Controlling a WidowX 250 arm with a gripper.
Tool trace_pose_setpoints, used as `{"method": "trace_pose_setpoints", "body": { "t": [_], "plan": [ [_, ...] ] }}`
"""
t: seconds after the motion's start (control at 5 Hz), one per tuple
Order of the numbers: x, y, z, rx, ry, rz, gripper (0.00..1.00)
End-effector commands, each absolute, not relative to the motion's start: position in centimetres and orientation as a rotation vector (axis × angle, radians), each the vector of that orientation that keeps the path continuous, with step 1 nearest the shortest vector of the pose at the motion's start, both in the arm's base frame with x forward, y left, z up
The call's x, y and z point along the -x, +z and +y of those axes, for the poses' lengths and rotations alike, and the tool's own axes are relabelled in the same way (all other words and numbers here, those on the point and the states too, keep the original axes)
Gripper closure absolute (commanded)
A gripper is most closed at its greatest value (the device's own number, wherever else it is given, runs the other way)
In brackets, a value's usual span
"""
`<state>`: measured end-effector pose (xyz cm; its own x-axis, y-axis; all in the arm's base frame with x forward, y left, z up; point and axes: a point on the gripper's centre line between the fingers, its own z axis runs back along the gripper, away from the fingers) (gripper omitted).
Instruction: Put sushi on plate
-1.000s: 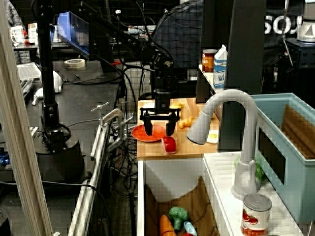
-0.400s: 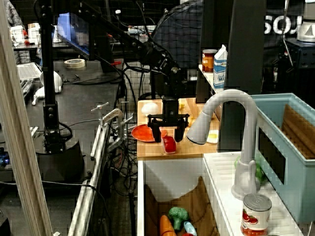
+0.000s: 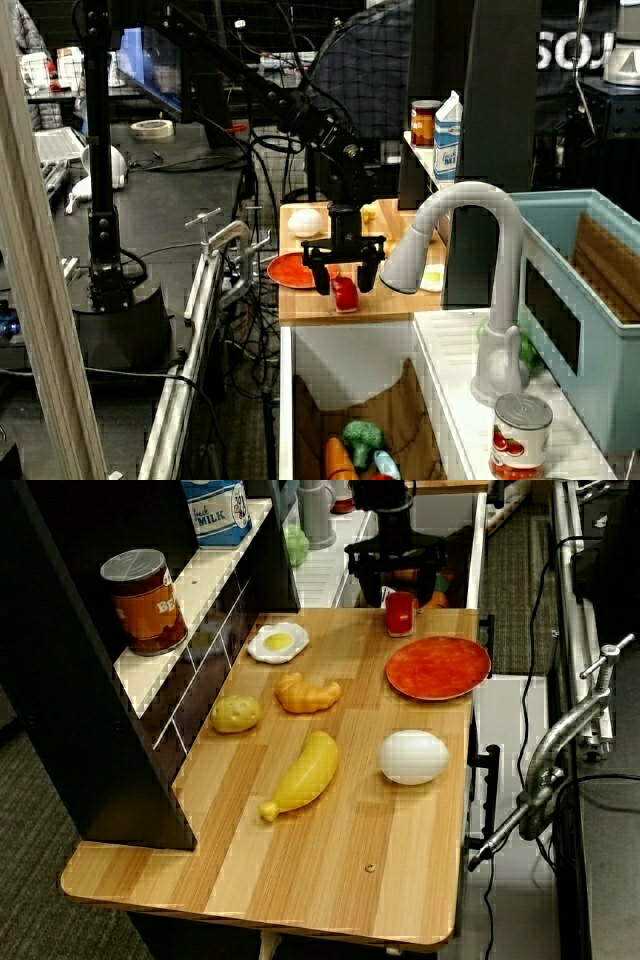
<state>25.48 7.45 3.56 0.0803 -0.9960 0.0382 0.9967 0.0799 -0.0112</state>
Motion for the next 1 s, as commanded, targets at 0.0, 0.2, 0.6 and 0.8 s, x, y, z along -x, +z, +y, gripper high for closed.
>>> {"method": "trace_pose_setpoints", "body": {
  "t": [0.0, 0.2, 0.6, 0.8],
  "plan": [
    [-25.9, 3.8, 8.0, 0.012, -1.491, -0.034, 0.0],
    [-26.0, 3.8, 8.2, 0.021, -1.487, -0.022, 1.0],
    [-26.2, 4.9, 8.3, 0.034, -1.499, -0.012, 1.0],
    [-27.3, 7.8, 8.3, 0.079, -1.518, 0.06, 1.0]
  ]
}}
